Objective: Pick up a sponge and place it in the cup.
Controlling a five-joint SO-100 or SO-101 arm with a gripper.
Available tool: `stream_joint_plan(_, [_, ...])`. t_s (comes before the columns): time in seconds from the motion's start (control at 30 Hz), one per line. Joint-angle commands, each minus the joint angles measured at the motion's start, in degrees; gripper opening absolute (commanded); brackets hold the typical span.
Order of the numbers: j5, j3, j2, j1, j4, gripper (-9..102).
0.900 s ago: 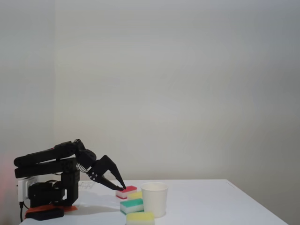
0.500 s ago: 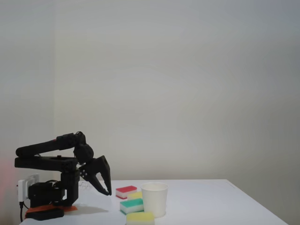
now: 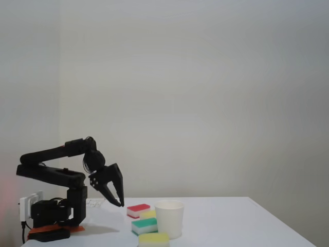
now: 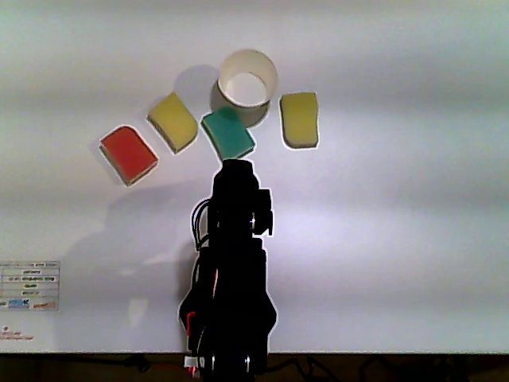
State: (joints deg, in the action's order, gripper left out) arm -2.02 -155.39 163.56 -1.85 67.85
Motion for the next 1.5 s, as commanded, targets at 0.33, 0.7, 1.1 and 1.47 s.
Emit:
stream_joint_plan(0.33, [1.7,17.3,-16.8,5.0,1.2,0])
stream_joint_plan(0.7, [0.4,31.6,-31.0,3.2,2.3,0])
stream_joint_plan(1.1, [0.2,38.4,-39.3,2.3,1.1,0])
stream_joint_plan(1.47, [-2.0,43.9,-45.9,-4.1,1.8,0])
